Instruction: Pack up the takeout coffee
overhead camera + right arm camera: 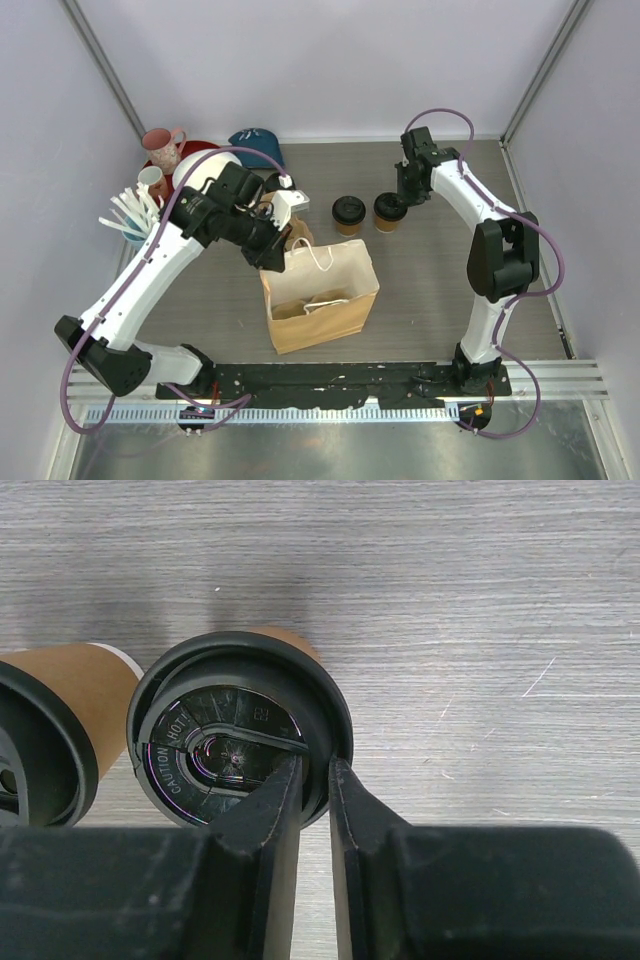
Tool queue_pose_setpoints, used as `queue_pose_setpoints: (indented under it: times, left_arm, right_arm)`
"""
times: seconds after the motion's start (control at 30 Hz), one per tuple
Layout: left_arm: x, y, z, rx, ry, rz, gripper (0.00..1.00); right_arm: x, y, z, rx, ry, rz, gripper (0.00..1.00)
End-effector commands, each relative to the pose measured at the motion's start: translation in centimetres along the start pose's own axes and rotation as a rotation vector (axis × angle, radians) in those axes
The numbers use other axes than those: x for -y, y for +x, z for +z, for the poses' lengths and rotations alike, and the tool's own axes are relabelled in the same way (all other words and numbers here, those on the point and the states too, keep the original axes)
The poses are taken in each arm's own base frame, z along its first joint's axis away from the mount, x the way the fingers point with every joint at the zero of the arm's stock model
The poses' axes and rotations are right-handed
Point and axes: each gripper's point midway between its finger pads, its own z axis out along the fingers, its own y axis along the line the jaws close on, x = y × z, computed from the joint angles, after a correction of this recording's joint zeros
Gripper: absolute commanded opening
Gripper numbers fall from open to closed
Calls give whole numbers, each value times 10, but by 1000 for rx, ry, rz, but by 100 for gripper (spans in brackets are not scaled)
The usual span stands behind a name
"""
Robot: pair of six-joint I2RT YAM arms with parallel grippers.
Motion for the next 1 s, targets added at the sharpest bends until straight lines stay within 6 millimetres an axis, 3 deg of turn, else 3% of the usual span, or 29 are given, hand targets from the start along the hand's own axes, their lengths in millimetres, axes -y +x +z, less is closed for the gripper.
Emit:
queue_pose_setpoints:
  times: [0.0,0.17,0.37,0.6,0.63,0.7,0.73,0.87,0.9,0.97]
  left_arm:
    - [10,-6,-4,40,34,8,0]
    - [11,-2,-2,36,39,1,0]
    - [10,-7,-4,60,29,-6,0]
    - [5,-25,-12,112,-35,34,0]
    - [6,-27,-13,113,-39,49,0]
    - [14,-34,-14,117,-36,118,0]
    - [19,-37,-13,119,-31,147,0]
    - [38,-62,-6,128,8,236,0]
    - [44,-77,-11,163,17,245,0]
    - [47,-93,5,147,60,237,0]
  right_arm:
    - [1,-11,-4,27,16,-15,16]
    - [2,-15,-13,37,17,-30,1]
    - [3,-24,-39,79,17,-53,1]
    - [-1,-23,-104,140,-24,-94,1]
    - [0,-24,-126,170,-36,-97,1]
    - [4,-22,-148,198,-37,-106,1]
    - [10,-20,-173,231,-25,-105,1]
    - [35,-14,-211,279,27,-73,1]
    - [42,-12,-214,280,36,-65,1]
    - [65,-8,-220,287,64,-19,1]
